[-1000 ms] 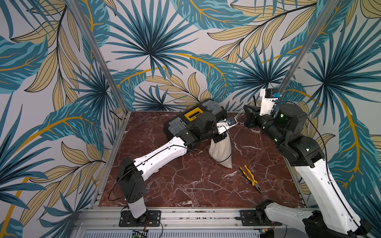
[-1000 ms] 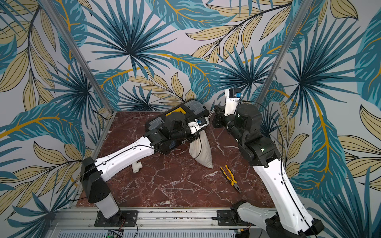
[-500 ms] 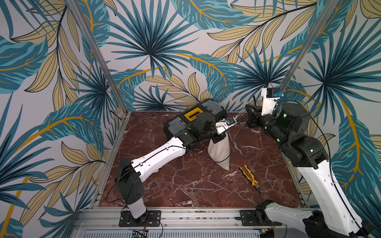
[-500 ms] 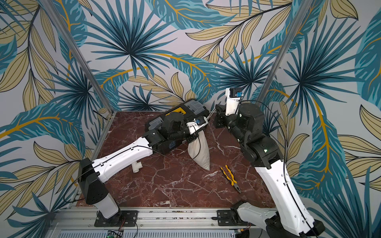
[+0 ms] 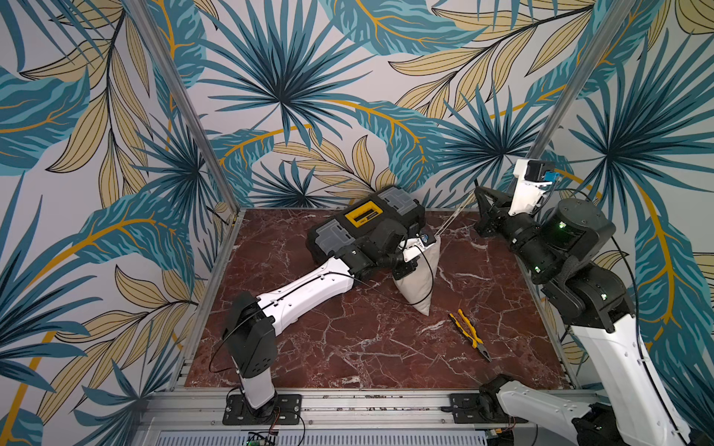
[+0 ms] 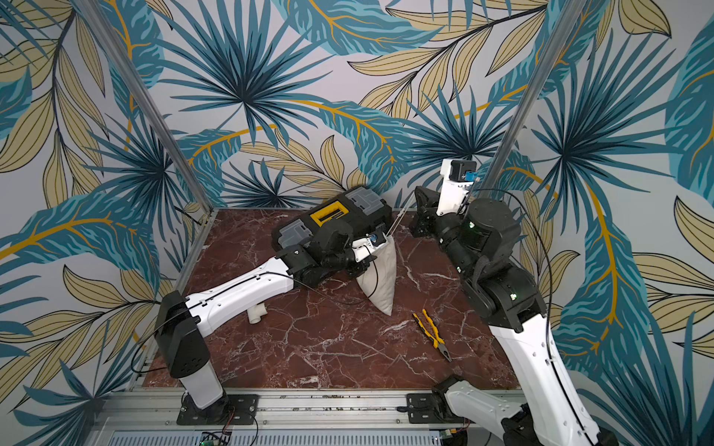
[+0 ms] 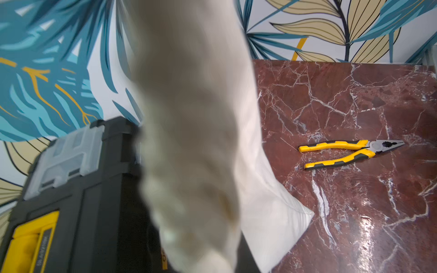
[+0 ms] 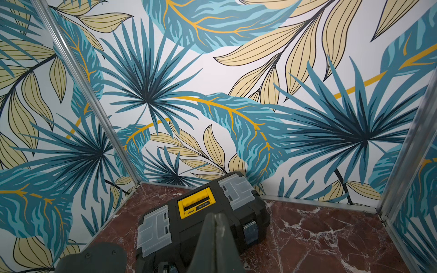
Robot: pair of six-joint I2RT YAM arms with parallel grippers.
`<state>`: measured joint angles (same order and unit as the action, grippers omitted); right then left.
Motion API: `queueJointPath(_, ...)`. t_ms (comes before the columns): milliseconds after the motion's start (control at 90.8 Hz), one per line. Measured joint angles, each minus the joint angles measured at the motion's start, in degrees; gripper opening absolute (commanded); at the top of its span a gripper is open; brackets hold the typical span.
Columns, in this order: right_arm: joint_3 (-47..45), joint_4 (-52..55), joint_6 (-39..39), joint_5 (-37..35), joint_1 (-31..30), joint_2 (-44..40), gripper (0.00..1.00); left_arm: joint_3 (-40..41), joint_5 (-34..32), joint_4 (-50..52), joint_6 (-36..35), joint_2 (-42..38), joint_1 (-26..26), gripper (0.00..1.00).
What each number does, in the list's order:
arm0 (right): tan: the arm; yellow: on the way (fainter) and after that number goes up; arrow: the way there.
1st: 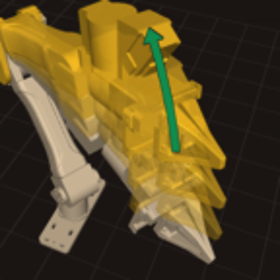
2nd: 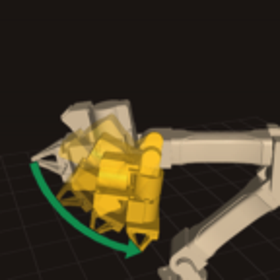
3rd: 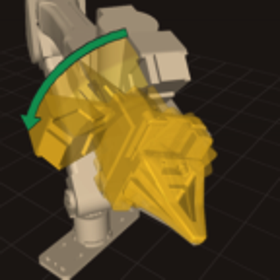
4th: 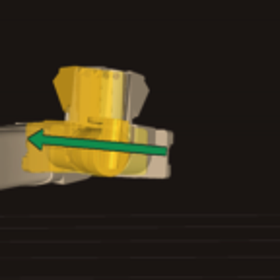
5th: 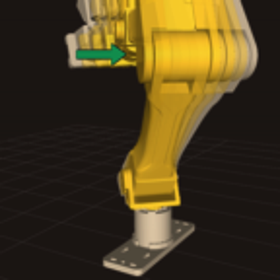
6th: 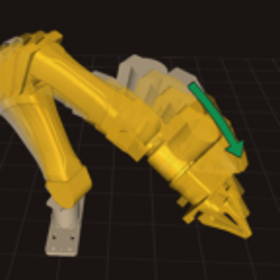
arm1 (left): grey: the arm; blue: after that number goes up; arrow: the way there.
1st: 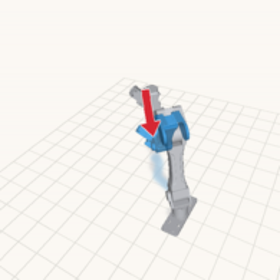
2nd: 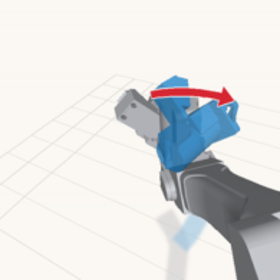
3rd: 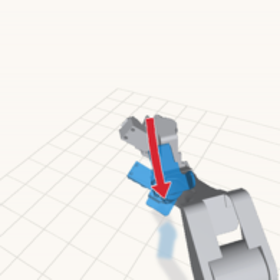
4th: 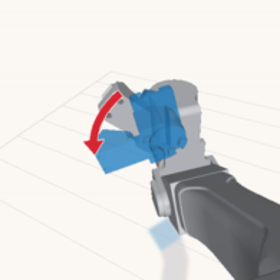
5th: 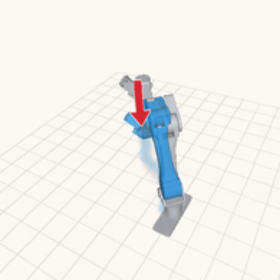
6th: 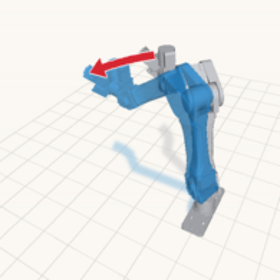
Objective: Close the soil bag
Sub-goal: Frap the soil bag at the center of the board.
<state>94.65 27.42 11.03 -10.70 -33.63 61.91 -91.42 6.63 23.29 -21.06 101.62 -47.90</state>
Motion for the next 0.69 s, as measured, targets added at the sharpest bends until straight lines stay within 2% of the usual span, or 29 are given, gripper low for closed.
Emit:
queueJointPath(143,-0.15,-0.17,0.63,-0.02,0.0,-0.07,0.0,0.0,0.0,0.11,0.02,0.09,0.0,0.0)
queueJointPath(286,-1.81,-1.42,1.42,-0.07,0.02,-0.52,0.0,0.92,0.0,-0.04,0.74,-0.2,0.02,0.0)
queueJointPath(463,-3.06,-1.42,1.66,0.26,0.02,-0.72,0.0,6.03,-0.5,-1.68,3.13,-3.5,0.07,0.0)
queueJointPath(694,-3.08,-4.07,2.82,3.58,0.0,0.22,0.0,16.24,-5.27,-4.52,11.15,-14.64,-0.04,0.0)
